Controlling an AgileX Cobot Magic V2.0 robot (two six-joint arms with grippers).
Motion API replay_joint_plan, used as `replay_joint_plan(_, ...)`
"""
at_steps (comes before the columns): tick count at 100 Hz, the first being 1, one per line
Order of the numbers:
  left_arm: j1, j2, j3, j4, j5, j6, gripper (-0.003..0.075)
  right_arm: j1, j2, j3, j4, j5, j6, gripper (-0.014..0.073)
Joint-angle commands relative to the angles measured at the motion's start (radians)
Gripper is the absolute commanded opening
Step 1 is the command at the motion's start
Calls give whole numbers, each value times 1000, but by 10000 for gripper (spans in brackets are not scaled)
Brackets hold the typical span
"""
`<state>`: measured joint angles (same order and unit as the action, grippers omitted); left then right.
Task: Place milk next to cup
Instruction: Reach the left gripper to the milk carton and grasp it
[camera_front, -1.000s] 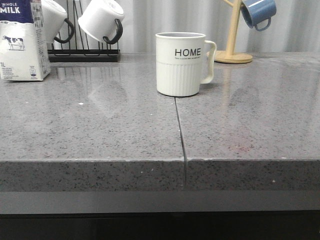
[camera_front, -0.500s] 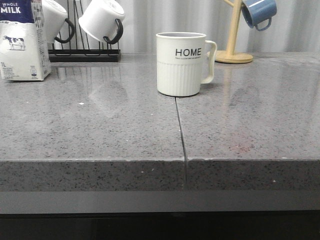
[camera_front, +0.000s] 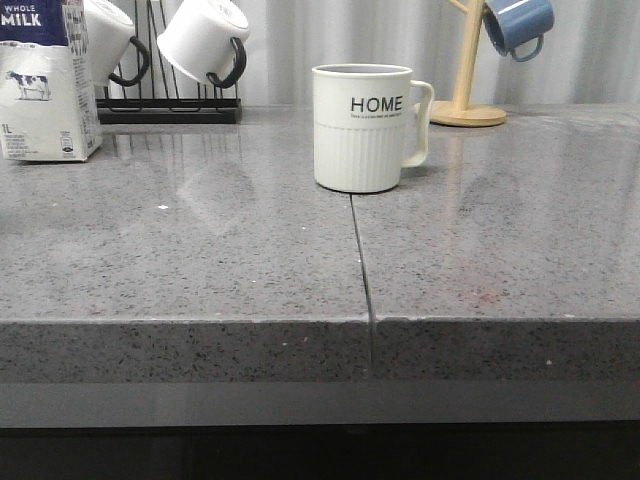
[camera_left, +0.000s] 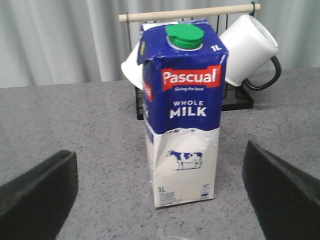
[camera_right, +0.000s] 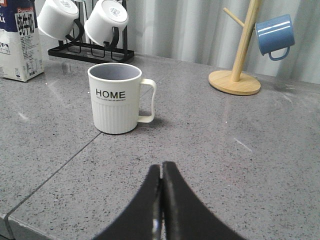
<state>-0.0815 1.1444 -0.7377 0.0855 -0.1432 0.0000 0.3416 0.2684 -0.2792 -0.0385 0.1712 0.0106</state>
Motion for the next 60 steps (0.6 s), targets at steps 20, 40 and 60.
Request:
replay_joint_plan(20, -52, 175, -194, -49, -103, 0, 660, 2, 7, -21, -8, -73, -2, -67)
replay_joint_plan(40, -52, 283, -279, -75, -140, 0, 660, 2, 7, -21, -8, -73, -2, -67)
replay_joint_plan(60, -47, 407, -368, -77, -171, 0, 660, 2, 7, -21, -8, -73, -2, -67)
